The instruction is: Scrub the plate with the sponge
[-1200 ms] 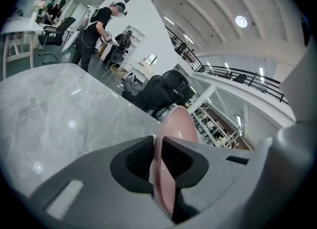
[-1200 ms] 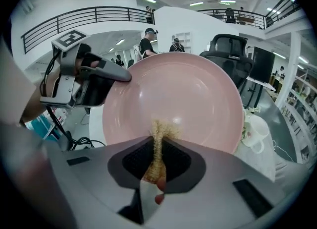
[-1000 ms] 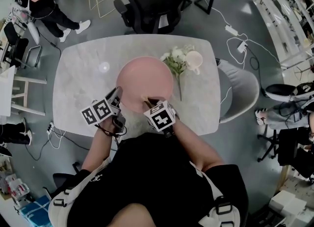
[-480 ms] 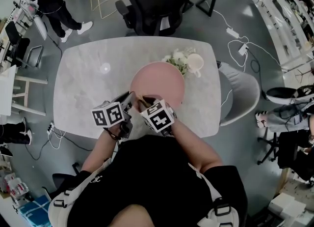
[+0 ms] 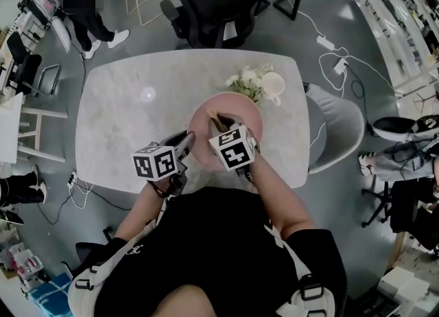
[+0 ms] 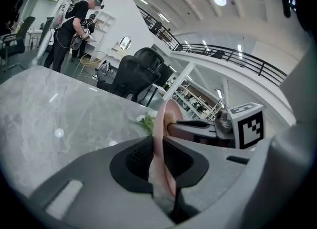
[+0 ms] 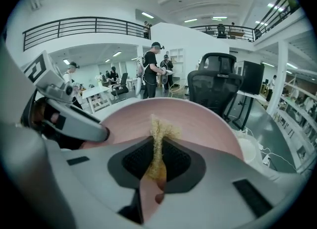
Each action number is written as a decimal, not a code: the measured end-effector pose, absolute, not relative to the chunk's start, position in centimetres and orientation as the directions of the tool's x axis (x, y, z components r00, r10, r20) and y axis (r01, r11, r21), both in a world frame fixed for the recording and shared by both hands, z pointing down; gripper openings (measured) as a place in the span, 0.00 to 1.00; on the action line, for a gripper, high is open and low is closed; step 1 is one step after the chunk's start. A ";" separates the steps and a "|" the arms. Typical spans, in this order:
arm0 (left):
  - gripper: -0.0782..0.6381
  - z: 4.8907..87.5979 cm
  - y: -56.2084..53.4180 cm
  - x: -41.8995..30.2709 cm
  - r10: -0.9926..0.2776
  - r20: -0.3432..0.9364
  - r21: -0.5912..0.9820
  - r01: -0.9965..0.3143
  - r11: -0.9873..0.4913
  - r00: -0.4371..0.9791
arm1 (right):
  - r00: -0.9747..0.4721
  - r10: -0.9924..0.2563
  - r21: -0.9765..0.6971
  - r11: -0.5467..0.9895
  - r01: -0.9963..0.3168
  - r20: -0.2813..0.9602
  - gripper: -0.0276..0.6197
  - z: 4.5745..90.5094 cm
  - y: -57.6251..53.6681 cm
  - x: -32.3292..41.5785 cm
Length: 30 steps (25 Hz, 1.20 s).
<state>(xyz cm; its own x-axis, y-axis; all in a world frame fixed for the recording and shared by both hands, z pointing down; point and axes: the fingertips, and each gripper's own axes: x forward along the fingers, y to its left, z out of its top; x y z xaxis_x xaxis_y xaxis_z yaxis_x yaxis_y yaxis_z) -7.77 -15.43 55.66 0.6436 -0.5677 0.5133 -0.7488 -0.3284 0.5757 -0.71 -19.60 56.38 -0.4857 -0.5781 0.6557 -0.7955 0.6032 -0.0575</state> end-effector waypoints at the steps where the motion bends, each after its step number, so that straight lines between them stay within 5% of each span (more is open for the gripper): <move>1: 0.18 55.7 -15.3 -7.7 -0.564 0.513 0.579 -0.746 -0.329 0.647 | -0.468 -0.589 -0.053 0.584 -0.810 0.659 0.12 56.3 -19.9 0.1; 11: 0.19 55.7 -15.4 -7.9 -0.558 0.510 0.580 -0.741 -0.338 0.654 | -0.365 -0.640 -0.018 0.481 -0.877 0.677 0.12 57.3 -21.5 4.0; 20: 0.19 56.0 -16.8 -9.7 -0.591 0.521 0.582 -0.763 -0.282 0.616 | -0.606 -0.425 -0.041 0.796 -0.604 0.673 0.12 58.8 -15.5 -3.5; 30: 0.19 54.9 -18.1 -10.1 -0.622 0.468 0.620 -0.735 -0.276 0.628 | -0.705 -0.169 -0.137 0.924 -0.356 0.689 0.12 60.7 -10.0 -4.0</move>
<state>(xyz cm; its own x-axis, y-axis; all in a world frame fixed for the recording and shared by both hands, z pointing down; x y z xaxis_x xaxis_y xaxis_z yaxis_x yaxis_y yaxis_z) -10.14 -18.09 54.91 0.6282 -0.6217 0.4678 -0.7346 -0.2760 0.6198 -3.97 -9.98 60.74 -0.7046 -0.1688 0.6892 -0.3558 0.9244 -0.1374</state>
